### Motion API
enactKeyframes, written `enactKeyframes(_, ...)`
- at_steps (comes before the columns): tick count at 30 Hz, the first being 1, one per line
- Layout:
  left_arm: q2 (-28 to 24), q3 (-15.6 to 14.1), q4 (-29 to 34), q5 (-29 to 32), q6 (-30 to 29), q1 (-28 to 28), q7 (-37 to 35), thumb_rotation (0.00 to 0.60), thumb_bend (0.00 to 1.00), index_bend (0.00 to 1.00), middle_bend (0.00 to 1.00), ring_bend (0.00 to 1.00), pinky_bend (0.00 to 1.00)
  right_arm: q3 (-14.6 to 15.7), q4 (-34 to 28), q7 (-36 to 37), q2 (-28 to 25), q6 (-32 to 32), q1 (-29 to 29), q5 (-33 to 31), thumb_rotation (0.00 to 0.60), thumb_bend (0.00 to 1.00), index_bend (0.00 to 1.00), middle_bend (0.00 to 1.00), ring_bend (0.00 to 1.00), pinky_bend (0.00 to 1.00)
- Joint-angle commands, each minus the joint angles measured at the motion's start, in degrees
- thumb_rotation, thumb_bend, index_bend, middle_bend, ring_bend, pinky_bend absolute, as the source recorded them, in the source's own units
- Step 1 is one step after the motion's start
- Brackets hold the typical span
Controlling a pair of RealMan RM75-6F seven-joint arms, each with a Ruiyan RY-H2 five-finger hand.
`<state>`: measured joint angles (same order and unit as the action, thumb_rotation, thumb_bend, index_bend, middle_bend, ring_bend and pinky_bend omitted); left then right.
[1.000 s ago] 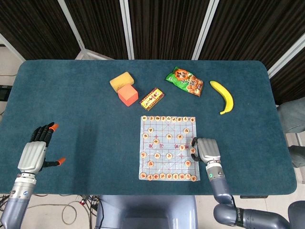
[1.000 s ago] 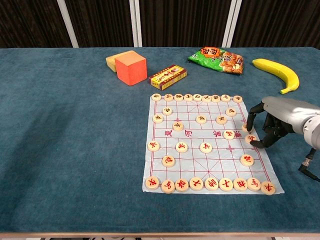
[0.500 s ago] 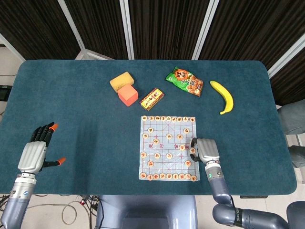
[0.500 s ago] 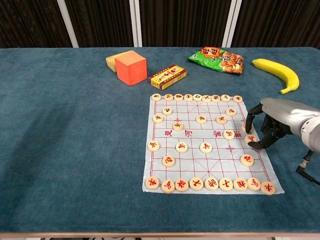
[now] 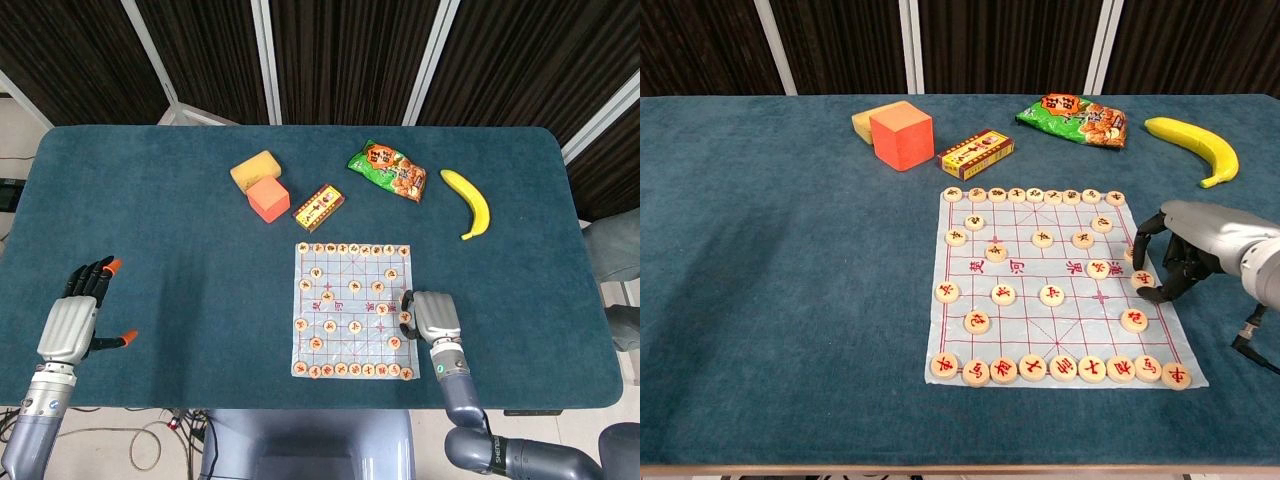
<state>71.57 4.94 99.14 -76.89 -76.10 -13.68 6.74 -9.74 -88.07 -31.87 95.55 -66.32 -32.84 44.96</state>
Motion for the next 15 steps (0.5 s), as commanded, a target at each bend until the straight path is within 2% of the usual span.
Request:
enactKeyframes(1, 0.0, 0.0, 0.0, 0.0, 0.0, 0.0, 0.0, 0.6, 0.0, 0.0, 0.0, 0.0, 0.0, -0.1, 0.2, -0.1, 0.1, 0.1, 0.0, -0.2, 0.6, 0.36, 0.49, 1.0, 1.0, 1.0)
enactKeyframes(15, -0.1, 0.0, 0.2, 0.3, 0.2, 0.0, -0.2, 0.6, 0.0, 0.0, 0.0, 0.0, 0.0, -0.3, 0.1, -0.2, 0.3, 0.0, 0.3, -0.3, 0.6, 0.36, 0.56, 1.0, 1.0, 1.0)
